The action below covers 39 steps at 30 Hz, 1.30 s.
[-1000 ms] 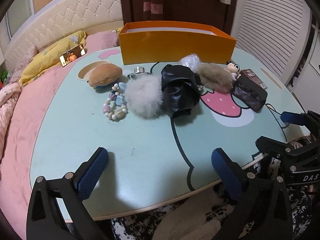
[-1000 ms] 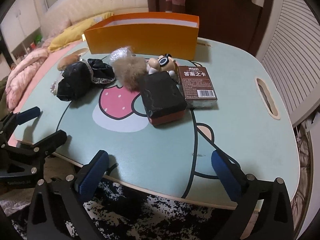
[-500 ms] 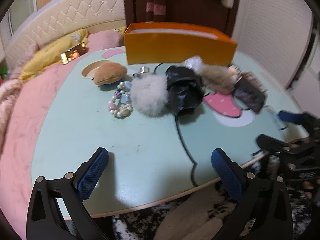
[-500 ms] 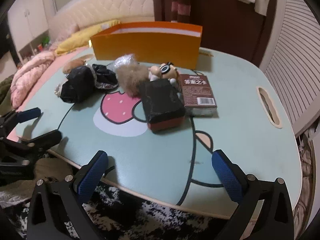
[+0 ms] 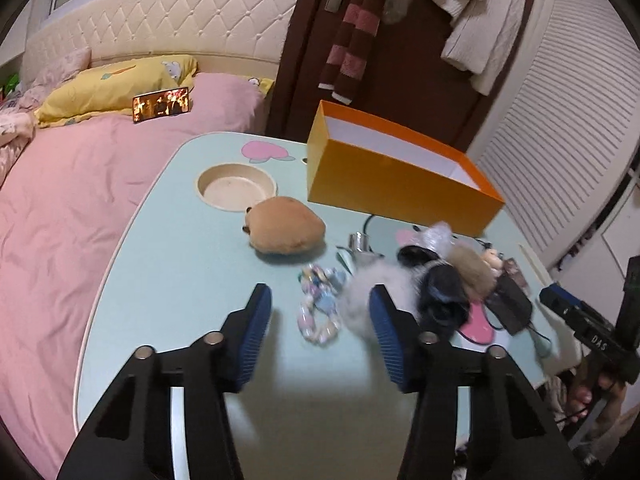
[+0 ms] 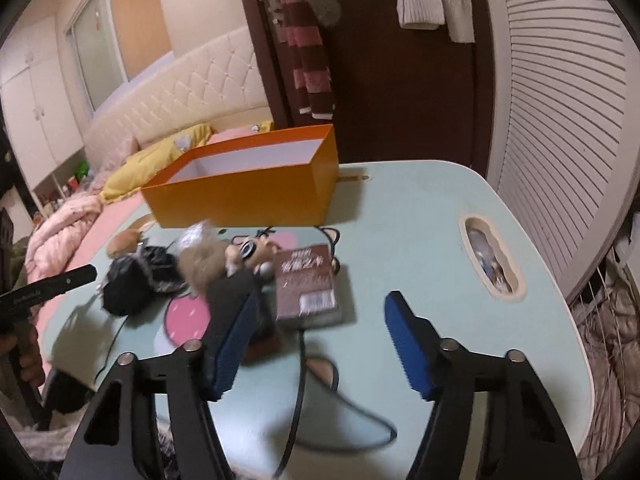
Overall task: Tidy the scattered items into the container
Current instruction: 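Grasp the brown card box with right tool while left grasps the beaded keychain, then lower the card box into the box with right tool while left lowers the keychain in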
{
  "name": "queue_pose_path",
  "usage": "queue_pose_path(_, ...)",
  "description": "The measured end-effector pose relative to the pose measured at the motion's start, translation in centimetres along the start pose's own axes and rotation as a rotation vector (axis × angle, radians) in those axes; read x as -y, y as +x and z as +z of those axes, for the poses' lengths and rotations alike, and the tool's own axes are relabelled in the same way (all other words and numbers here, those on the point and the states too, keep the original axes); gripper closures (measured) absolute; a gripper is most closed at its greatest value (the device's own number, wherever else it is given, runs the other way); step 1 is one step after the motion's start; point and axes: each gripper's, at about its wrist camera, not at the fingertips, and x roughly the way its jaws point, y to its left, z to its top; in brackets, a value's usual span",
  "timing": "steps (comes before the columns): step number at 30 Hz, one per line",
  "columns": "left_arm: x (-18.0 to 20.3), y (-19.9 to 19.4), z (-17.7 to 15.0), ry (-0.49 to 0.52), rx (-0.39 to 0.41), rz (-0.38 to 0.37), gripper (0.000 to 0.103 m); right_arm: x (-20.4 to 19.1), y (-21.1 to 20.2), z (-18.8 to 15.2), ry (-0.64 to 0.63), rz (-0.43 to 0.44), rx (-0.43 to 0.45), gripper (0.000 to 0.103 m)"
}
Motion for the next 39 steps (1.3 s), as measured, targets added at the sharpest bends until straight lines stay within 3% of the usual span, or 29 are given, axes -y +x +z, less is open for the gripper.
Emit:
queue_pose_path(7,0.4,1.9,0.2,-0.012,-0.028,-0.006,0.052,-0.4,2.3,1.1,-0.021,0.004,-0.052,0.049)
queue_pose_path(9,0.2,2.2,0.2,-0.034,-0.031,-0.016,0.052,-0.5,3.1,1.4,-0.037,0.000,-0.085,0.057)
queue_pose_path(14,-0.5,2.4,0.2,-0.076,-0.034,-0.040,0.054,-0.1,4.6,1.3,-0.041,-0.030,-0.142,0.058)
queue_pose_path(16,-0.6,2.5,0.2,-0.075,-0.030,-0.038,0.054,-0.7,4.6,0.9,-0.105,-0.090,-0.143,0.063)
queue_pose_path(19,-1.1,2.3,0.2,-0.119,-0.025,-0.059,0.063,-0.8,4.5,0.7,-0.109,-0.083,-0.136,0.064)
queue_pose_path(21,-1.9,2.4,0.1,-0.186,-0.024,-0.104,0.064,-0.7,4.4,0.6,-0.108,-0.084,-0.129,0.064)
queue_pose_path(27,-2.5,2.6,0.3,-0.206,-0.020,-0.092,0.064,-0.2,4.6,1.0,-0.090,-0.068,-0.138,0.064)
queue_pose_path(32,-3.4,1.3,0.4,-0.286,0.076,-0.150,0.064,0.1,4.9,1.7,-0.071,-0.063,-0.153,0.064)
queue_pose_path(35,-2.8,2.1,0.9,-0.223,0.024,-0.032,0.064,0.4,5.1,2.0,-0.057,-0.059,-0.165,0.064)
queue_pose_path(39,-2.4,2.9,0.6,-0.177,-0.001,-0.008,0.064,0.6,5.4,2.3,-0.054,-0.064,-0.181,0.064)
